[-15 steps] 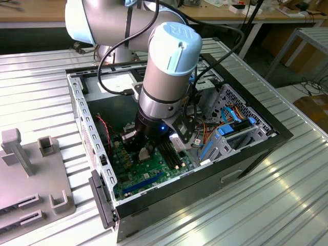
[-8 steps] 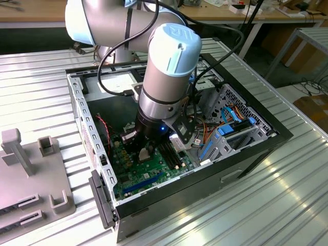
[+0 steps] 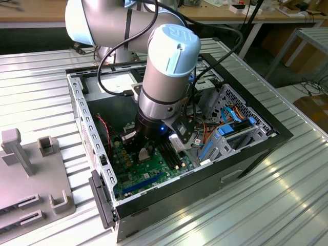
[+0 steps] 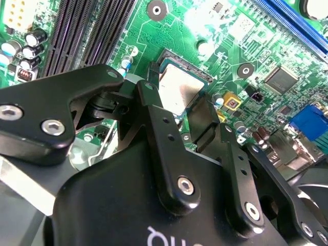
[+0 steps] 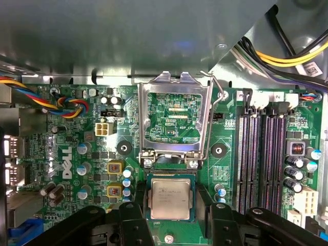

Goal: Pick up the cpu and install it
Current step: 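Place the cpu into insertion slot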

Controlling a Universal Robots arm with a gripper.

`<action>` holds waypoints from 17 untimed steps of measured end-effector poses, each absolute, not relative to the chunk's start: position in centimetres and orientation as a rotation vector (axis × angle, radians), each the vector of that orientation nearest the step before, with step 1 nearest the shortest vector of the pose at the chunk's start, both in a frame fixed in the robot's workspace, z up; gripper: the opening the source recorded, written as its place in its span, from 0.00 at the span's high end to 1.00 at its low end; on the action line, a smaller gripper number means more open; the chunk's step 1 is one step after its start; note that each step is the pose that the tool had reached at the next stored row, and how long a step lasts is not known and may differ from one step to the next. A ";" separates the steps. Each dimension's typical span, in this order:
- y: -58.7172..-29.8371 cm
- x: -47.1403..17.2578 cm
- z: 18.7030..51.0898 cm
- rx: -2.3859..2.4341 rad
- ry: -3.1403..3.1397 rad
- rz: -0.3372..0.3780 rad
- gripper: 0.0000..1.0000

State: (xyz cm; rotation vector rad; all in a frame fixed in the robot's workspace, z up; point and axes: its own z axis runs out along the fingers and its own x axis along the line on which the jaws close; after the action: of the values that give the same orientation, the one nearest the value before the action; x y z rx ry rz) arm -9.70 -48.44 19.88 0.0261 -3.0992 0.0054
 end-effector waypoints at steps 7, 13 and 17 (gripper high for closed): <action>-48.5 -9.7 19.8 0.026 -3.099 0.005 0.53; -48.5 -9.7 19.8 0.025 -3.099 0.005 0.53; -48.5 -9.7 19.8 0.025 -3.099 0.005 0.53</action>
State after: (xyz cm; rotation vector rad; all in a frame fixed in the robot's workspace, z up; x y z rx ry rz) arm -9.70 -48.53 19.78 0.0254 -3.0993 0.0050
